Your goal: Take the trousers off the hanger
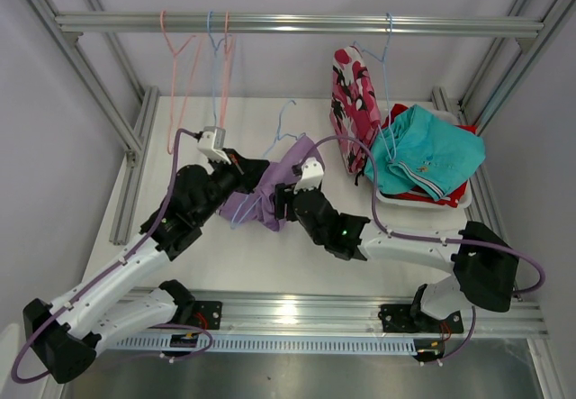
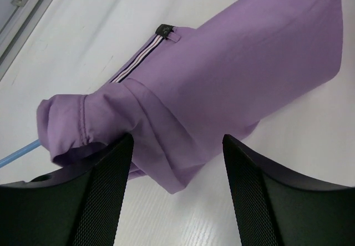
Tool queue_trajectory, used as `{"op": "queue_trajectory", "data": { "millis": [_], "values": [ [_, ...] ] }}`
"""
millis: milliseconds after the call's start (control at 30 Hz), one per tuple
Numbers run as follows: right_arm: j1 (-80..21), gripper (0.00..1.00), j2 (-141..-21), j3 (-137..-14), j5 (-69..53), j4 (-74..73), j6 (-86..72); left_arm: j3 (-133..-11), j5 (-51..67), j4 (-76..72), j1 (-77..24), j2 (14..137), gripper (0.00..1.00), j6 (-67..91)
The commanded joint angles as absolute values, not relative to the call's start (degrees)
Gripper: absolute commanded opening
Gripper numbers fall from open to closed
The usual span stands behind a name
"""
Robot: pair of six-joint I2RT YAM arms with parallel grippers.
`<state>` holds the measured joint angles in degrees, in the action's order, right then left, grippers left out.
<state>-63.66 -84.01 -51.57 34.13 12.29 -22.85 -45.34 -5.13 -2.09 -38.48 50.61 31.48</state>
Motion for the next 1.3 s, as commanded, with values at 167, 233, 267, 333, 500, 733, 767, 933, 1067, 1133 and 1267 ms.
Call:
{"op": "queue_trajectory", "data": {
  "millis": [167, 233, 267, 333, 500, 733, 767, 933, 1067, 1133, 1267],
  "values": [
    [-65.65, 0.75, -79.9, -49.58, 33.23, 14.94, -25.93, -47.46, -3.16, -4.66, -37.53, 51.07, 0.01, 32.34],
    [-66.27, 0.75, -78.23, -48.87, 33.05, 15.12, -26.63, -47.37, -2.9, -4.75, -37.44, 51.15, 0.01, 32.43],
    [-66.36, 0.76, -77.96, -48.69, 32.52, 15.03, -26.89, -47.46, -2.81, -4.66, -37.44, 51.15, 0.01, 32.43],
    [-66.71, 0.76, -77.78, -48.78, 32.52, 13.89, -27.6, -47.46, -2.81, -4.57, -37.35, 51.15, 0.0, 32.34],
    [-67.68, 0.77, -77.61, -49.04, 32.17, 13.71, -27.34, -47.72, -2.81, -4.66, -37.18, 50.98, 0.01, 31.9],
    [-67.68, 0.77, -81.29, -52.29, 31.46, 13.36, -25.58, -47.81, -2.37, -4.57, -37.0, 50.8, 0.01, 31.91],
    [-67.68, 0.77, -82.26, -52.64, 32.25, 13.27, -25.23, -47.9, -2.29, -4.57, -36.91, 50.89, 0.01, 31.9],
    [-67.68, 0.77, -85.07, -55.28, 36.56, 12.3, -23.21, -47.81, -1.85, -4.66, -36.91, 50.89, 0.0, 31.9],
    [-67.06, 0.78, -87.97, -57.74, 39.37, 11.34, -21.45, -47.9, -1.76, -4.57, -36.74, 50.89, 0.0, 31.82],
    [-66.62, 0.76, -88.94, -59.06, 40.34, 10.29, -21.01, -48.07, -1.85, -4.57, -36.65, 50.89, 0.01, 31.73],
    [-65.92, 0.56, -87.81, -57.84, 43.24, 10.9, -21.27, -48.16, -0.97, -4.75, -36.21, 51.15, 0.01, 31.82]
  ]
}}
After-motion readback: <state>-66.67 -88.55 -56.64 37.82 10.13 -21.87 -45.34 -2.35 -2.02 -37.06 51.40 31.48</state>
